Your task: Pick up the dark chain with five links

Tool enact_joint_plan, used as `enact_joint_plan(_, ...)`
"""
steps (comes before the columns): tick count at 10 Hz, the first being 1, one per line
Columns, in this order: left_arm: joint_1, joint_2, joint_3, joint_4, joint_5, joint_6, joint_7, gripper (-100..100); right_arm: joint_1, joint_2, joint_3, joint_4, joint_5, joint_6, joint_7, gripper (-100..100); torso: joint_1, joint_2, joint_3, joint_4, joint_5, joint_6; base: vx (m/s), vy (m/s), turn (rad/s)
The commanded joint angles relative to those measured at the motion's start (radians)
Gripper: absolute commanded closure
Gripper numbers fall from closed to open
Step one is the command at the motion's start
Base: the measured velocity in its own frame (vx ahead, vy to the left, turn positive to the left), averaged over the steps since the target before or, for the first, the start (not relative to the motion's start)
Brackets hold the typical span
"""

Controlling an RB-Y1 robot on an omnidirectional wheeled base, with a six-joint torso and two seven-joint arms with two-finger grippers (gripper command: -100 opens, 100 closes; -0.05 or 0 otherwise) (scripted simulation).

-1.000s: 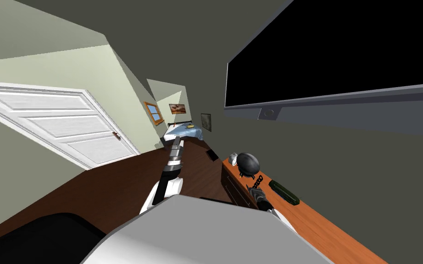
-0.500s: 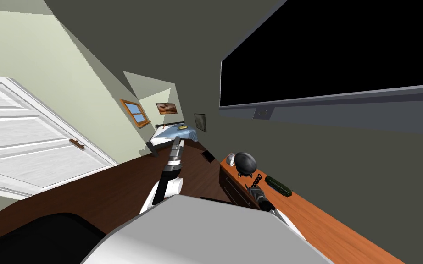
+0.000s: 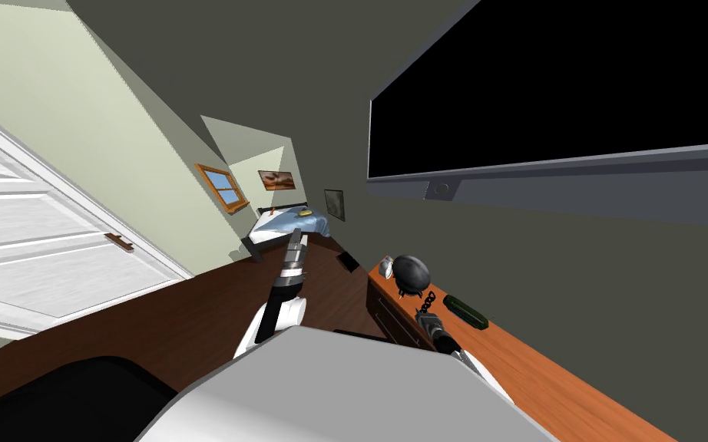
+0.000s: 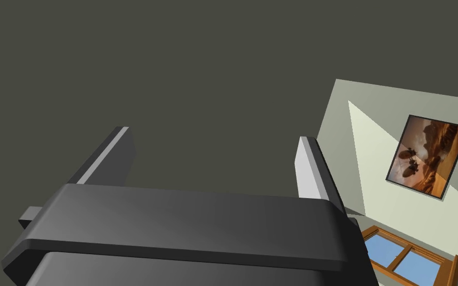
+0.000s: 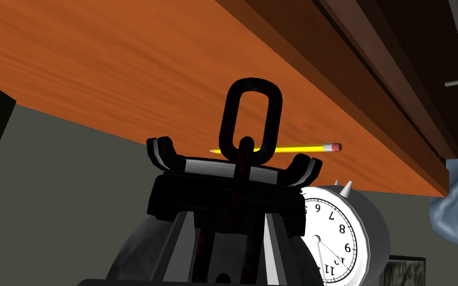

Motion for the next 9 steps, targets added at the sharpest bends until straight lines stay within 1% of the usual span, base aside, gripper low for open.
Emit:
enact_joint_plan(1,0.000,0.000,0.000,0.000,0.000,0.000,0.000,0,0.000,0.000,0.000,0.000,0.000,0.000,0.000,100,0.000,0.000,0.000,0.000,0.000,0.000,0.000,0.000,0.000)
enact_joint_plan(2,0.000,0.000,0.000,0.000,0.000,0.000,0.000,0,0.000,0.000,0.000,0.000,0.000,0.000,0.000,0,0.000,0.000,0.000,0.000,0.000,0.000,0.000,0.000,0.000)
enact_joint_plan(3,0.000,0.000,0.000,0.000,0.000,0.000,0.000,0,0.006,0.011,-0.001,-0.010,0.013,0.019,-0.018,100,0.000,0.000,0.000,0.000,0.000,0.000,-0.039,-0.038,0.259)
enact_joint_plan(4,0.000,0.000,0.000,0.000,0.000,0.000,0.000,0,0.015,0.025,-0.004,-0.030,0.036,0.057,-0.052,100,-0.002,0.001,0.001,0.000,-0.002,-0.003,-0.096,-0.091,0.392)
enact_joint_plan(5,0.000,0.000,0.000,0.000,0.000,0.000,0.000,0,0.023,0.038,-0.007,-0.051,0.058,0.083,-0.080,100,-0.005,0.003,0.001,0.000,-0.003,-0.004,-0.114,-0.119,0.445)
enact_joint_plan(6,0.000,0.000,0.000,0.000,0.000,0.000,0.000,0,0.023,0.038,-0.007,-0.051,0.058,0.096,-0.085,100,-0.007,0.004,0.002,0.001,-0.004,-0.004,-0.104,-0.088,0.156)
enact_joint_plan(7,0.000,0.000,0.000,0.000,0.000,0.000,0.000,0,0.032,0.052,-0.010,-0.071,0.081,0.131,-0.119,100,-0.007,0.004,0.002,0.000,-0.003,-0.001,-0.114,-0.058,0.267)
enact_joint_plan(8,0.000,0.000,0.000,0.000,0.000,0.000,0.000,0,0.040,0.066,-0.014,-0.092,0.103,0.157,-0.146,100,-0.005,0.004,0.002,0.000,-0.003,-0.002,-0.128,-0.097,0.390)
enact_joint_plan(9,0.000,0.000,0.000,0.000,0.000,0.000,0.000,0,0.040,0.066,-0.014,-0.092,0.103,0.172,-0.152,100,-0.007,0.005,0.002,0.000,-0.004,-0.003,-0.094,-0.067,0.142)
